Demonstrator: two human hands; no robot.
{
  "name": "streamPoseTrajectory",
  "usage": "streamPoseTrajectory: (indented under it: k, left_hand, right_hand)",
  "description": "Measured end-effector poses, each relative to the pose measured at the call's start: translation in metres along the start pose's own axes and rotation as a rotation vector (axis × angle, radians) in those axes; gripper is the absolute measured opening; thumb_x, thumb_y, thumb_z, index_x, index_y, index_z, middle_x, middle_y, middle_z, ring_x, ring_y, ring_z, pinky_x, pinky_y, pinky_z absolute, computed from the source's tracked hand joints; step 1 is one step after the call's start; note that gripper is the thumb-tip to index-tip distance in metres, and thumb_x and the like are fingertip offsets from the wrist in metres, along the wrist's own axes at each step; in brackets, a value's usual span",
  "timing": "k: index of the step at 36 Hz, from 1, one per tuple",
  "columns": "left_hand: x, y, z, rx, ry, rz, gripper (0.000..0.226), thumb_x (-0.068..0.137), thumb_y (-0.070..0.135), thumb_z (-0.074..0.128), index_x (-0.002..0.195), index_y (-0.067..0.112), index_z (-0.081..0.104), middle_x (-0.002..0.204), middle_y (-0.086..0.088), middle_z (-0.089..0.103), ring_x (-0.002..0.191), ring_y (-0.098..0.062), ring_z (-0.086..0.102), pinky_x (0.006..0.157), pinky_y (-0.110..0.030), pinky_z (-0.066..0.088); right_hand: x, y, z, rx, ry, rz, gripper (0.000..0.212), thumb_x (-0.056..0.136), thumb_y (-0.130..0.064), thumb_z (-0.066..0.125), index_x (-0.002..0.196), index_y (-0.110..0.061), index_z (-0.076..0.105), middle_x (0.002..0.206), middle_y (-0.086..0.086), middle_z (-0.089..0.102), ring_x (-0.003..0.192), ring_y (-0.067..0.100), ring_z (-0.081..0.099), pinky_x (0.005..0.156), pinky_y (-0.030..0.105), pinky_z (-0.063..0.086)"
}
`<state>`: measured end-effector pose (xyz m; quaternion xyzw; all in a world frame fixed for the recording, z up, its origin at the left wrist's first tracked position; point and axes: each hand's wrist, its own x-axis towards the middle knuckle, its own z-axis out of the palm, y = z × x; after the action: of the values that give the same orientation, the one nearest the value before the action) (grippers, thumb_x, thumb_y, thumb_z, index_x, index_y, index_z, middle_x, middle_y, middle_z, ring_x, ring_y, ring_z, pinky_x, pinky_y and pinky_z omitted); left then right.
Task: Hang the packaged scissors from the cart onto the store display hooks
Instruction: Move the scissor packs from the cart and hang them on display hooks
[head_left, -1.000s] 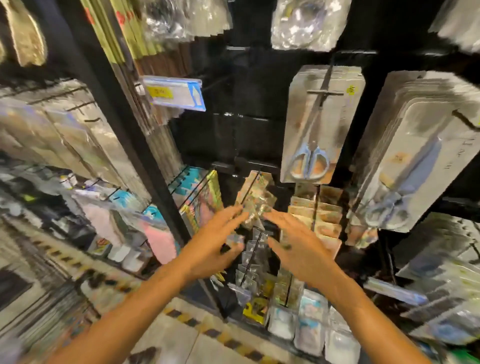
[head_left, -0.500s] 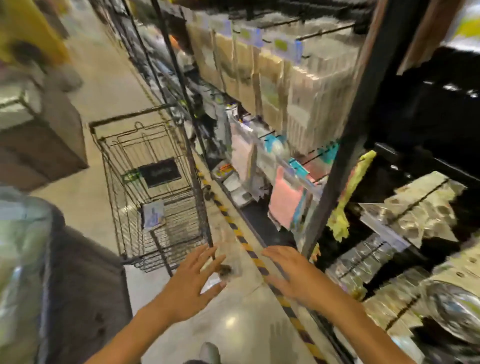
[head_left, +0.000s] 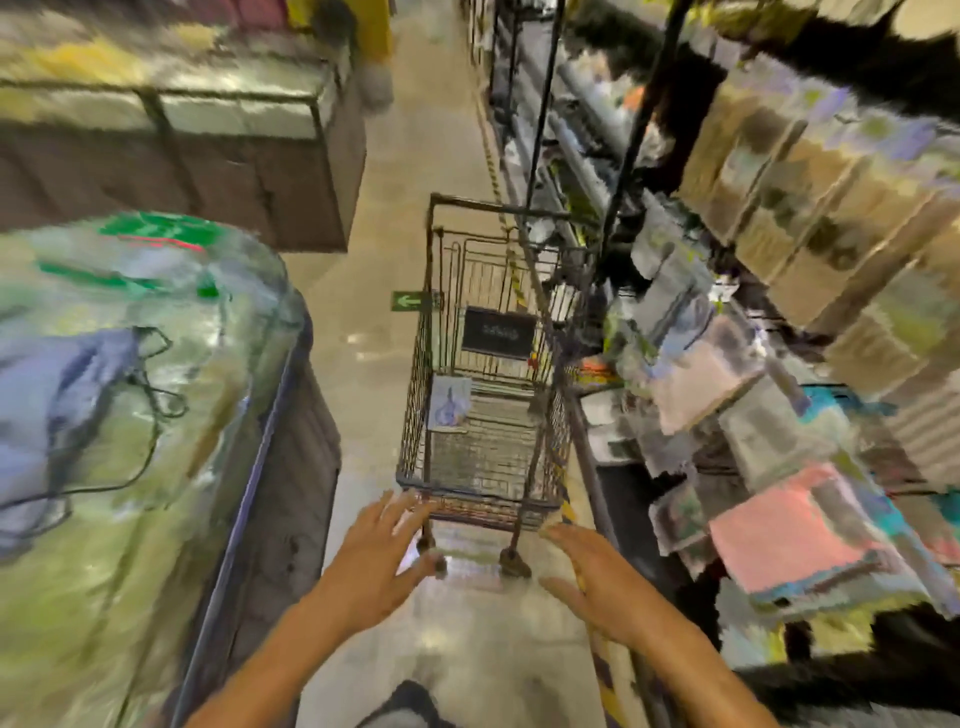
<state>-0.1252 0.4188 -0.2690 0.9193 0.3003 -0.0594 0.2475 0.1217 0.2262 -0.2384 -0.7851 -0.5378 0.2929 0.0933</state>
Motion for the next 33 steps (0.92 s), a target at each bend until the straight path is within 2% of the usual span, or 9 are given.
streamPoseTrajectory:
  k: [4,7,9,11,14,19,25,29,33]
  left_hand:
    - [0.015,-0.045,-0.004,-0.041,0.024,-0.073,0.108,0.073,0.091,-0.018,0.161,0.035,0.009,0.170,0.005,0.004,0.158,-0.023,-0.004,0.128,-0.040,0.002]
    - [0.023,-0.057,-0.011,-0.046,0.008,-0.090,0.113,0.068,0.091,-0.022,0.161,0.035,0.007,0.170,0.005,-0.001,0.157,-0.023,-0.008,0.124,-0.034,-0.008]
    - [0.031,-0.059,-0.018,-0.038,-0.015,-0.102,0.107,0.072,0.087,-0.017,0.162,0.034,0.005,0.170,0.007,-0.006,0.157,-0.021,-0.011,0.119,-0.031,-0.013]
    - [0.042,-0.062,-0.022,-0.040,-0.027,-0.108,0.095,0.080,0.079,-0.004,0.162,0.033,0.004,0.170,0.007,-0.008,0.157,-0.019,-0.013,0.117,-0.030,-0.014]
    - [0.063,-0.070,-0.021,-0.020,-0.054,-0.087,0.096,0.078,0.080,-0.005,0.162,0.033,0.004,0.170,0.006,-0.006,0.157,-0.020,-0.012,0.117,-0.029,-0.014]
    - [0.116,-0.072,-0.025,0.004,-0.100,-0.067,0.108,0.072,0.086,-0.015,0.163,0.031,0.006,0.170,0.007,-0.008,0.157,-0.022,-0.011,0.122,-0.033,-0.007]
    - [0.204,-0.065,-0.038,0.068,-0.111,-0.029,0.103,0.076,0.082,-0.014,0.163,0.030,0.005,0.170,0.007,-0.004,0.157,-0.022,-0.009,0.125,-0.035,-0.005]
    - [0.270,-0.068,-0.036,0.055,-0.159,-0.102,0.114,0.070,0.087,-0.024,0.163,0.029,0.006,0.170,0.004,-0.004,0.157,-0.022,-0.009,0.128,-0.039,-0.003]
    - [0.323,-0.071,-0.022,0.023,-0.203,-0.155,0.109,0.076,0.085,-0.019,0.163,0.026,0.010,0.171,0.000,0.001,0.157,-0.022,-0.006,0.128,-0.039,-0.002]
  right_hand:
    - [0.044,-0.023,-0.002,-0.012,-0.044,0.003,0.059,0.102,-0.043,0.053,0.154,-0.028,0.032,0.159,-0.006,0.033,0.146,0.013,0.030,0.115,0.019,0.023]
    - [0.070,-0.028,0.000,-0.015,-0.044,0.011,0.058,0.101,-0.043,0.055,0.153,-0.028,0.035,0.155,-0.007,0.039,0.144,0.012,0.034,0.112,0.014,0.023]
    - [0.084,-0.026,0.001,0.011,-0.032,0.026,0.057,0.099,-0.044,0.057,0.151,-0.029,0.039,0.153,-0.009,0.041,0.143,0.009,0.035,0.110,0.010,0.020]
    - [0.097,-0.022,0.000,0.016,-0.034,0.028,0.058,0.098,-0.046,0.057,0.151,-0.031,0.038,0.155,-0.009,0.041,0.142,0.008,0.034,0.113,0.015,0.022]
    - [0.118,-0.010,-0.004,0.013,-0.042,0.036,0.061,0.097,-0.049,0.057,0.152,-0.031,0.037,0.156,-0.008,0.040,0.145,0.010,0.031,0.120,0.026,0.026]
    - [0.164,0.016,-0.018,0.008,-0.063,0.046,0.062,0.099,-0.045,0.056,0.154,-0.025,0.036,0.158,-0.006,0.037,0.148,0.014,0.029,0.120,0.026,0.023]
    - [0.251,0.054,-0.040,0.044,-0.082,0.050,0.059,0.101,-0.040,0.056,0.154,-0.025,0.034,0.158,-0.002,0.037,0.147,0.022,0.031,0.121,0.034,0.026]
    - [0.309,0.083,-0.055,0.119,-0.093,0.092,0.058,0.101,-0.036,0.057,0.154,-0.024,0.036,0.160,0.000,0.035,0.150,0.019,0.025,0.122,0.032,0.019]
    - [0.351,0.106,-0.072,0.158,-0.165,0.120,0.057,0.100,-0.036,0.058,0.153,-0.026,0.037,0.157,0.000,0.037,0.147,0.021,0.032,0.120,0.038,0.028]
